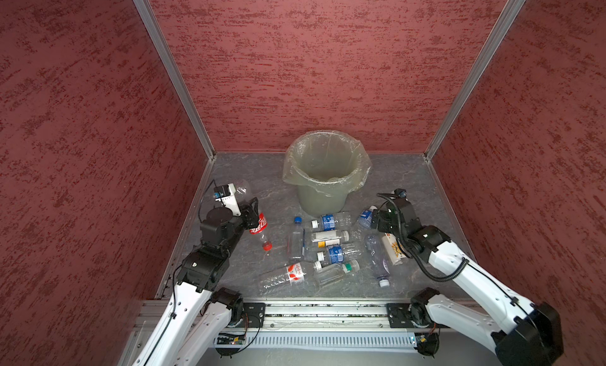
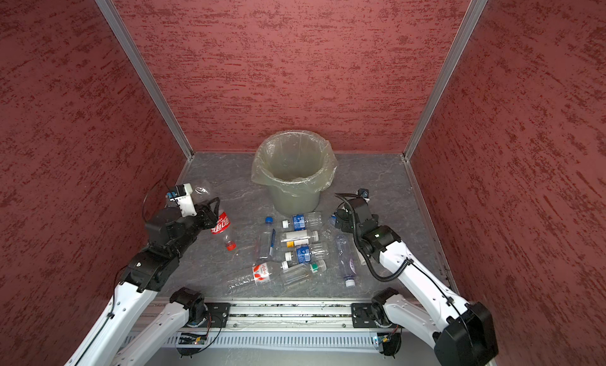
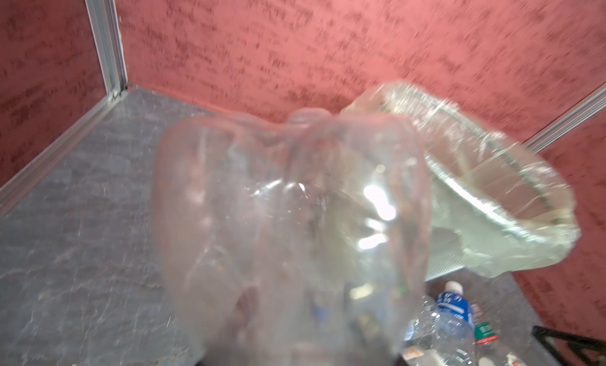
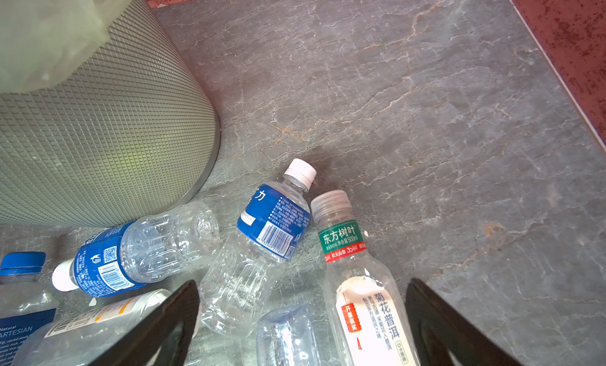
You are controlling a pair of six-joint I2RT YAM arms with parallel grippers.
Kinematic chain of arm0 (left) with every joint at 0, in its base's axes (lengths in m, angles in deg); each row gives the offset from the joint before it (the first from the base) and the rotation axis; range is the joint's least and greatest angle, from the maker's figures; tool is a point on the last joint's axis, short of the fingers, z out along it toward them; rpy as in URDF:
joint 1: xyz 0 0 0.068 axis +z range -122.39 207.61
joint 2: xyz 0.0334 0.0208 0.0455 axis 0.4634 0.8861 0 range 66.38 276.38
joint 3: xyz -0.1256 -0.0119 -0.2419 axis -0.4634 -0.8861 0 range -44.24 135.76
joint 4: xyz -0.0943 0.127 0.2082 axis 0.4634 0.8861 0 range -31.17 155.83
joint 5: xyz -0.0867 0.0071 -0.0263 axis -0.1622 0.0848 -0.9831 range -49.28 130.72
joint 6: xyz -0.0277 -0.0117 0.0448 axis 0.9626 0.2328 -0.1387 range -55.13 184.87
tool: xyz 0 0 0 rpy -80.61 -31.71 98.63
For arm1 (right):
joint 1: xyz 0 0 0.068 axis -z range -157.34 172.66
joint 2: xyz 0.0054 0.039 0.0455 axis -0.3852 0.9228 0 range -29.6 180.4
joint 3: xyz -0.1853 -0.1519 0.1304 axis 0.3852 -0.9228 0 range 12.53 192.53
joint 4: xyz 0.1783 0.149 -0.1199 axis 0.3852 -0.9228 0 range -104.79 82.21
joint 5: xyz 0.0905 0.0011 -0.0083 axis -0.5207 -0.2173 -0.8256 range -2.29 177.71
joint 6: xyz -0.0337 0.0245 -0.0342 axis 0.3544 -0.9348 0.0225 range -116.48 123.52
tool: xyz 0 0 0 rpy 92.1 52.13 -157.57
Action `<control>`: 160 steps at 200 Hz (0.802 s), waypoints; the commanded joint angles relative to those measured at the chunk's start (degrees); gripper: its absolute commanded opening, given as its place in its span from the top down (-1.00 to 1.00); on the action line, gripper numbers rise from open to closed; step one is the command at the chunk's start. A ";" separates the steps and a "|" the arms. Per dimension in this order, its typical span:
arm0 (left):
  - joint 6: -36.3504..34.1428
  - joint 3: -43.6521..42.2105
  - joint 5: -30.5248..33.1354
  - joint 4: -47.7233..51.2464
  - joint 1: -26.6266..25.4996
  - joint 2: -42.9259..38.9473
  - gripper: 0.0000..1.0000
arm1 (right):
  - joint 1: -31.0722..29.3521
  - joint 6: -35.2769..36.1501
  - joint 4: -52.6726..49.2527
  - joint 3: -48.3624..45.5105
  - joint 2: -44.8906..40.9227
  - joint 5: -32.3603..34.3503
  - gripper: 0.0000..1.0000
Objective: Throw the plastic bottles in the bin
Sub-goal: 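Carry the cola bottle over the bin and open the left gripper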
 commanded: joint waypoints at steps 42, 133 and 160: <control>-2.49 12.07 -3.65 -0.51 -1.87 -1.06 0.31 | -0.32 0.33 1.64 -1.20 -2.77 -0.42 -0.97; -2.64 24.88 -8.69 -9.46 -2.83 11.04 0.32 | -0.34 0.41 1.85 -1.49 -4.76 -1.29 -0.97; -2.02 32.35 -11.83 -17.27 -3.05 23.33 0.31 | -0.31 0.51 1.31 -1.38 -5.85 -1.29 -0.97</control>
